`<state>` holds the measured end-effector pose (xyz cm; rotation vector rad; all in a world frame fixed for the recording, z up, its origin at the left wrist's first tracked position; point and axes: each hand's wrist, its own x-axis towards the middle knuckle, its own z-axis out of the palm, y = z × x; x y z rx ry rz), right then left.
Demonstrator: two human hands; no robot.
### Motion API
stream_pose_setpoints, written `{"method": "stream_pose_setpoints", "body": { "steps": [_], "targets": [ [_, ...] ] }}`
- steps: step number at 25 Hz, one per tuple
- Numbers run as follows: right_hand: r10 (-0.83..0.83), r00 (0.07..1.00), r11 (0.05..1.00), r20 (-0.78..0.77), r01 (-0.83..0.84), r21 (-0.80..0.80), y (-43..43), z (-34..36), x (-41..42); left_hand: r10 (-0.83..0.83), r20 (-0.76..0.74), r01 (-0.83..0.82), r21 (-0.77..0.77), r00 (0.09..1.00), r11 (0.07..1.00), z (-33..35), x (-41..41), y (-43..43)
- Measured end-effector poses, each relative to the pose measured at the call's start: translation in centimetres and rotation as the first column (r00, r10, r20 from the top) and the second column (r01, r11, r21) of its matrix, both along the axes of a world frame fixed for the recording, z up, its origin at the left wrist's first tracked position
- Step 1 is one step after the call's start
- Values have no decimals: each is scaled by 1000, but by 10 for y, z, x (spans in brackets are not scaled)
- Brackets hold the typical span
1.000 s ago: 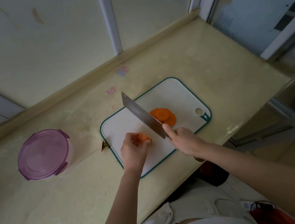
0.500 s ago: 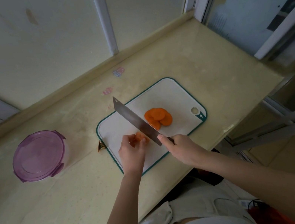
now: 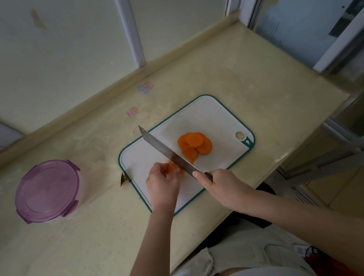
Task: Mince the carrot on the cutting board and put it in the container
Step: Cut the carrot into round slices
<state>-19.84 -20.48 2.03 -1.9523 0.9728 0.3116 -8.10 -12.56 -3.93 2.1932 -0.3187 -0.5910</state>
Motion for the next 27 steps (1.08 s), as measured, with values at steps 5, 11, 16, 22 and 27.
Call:
{"method": "stream_pose_setpoints", "body": {
  "steps": [5, 11, 16, 22, 27],
  "targets": [
    [13, 998, 1000, -60, -12, 9, -5, 0, 13, -42, 34, 41, 55, 999, 998, -1, 2, -2],
    [-1, 993, 1000, -119, 1, 5, -8, 4, 37, -58, 44, 55, 73, 997, 996, -2, 4, -1],
    [48, 993, 999, -110, -47, 12, -9, 7, 61, -50, 53, 47, 62, 997, 997, -5, 2, 1],
    [53, 992, 998, -116, -49, 35, -14, 16, 62, 5, 23, -5, 22, 1000, 1000, -5, 0, 0],
    [65, 991, 998, -119, -64, 19, -8, 10, 58, -21, 25, 19, 61, 999, 998, -3, 2, 1]
  ]
}}
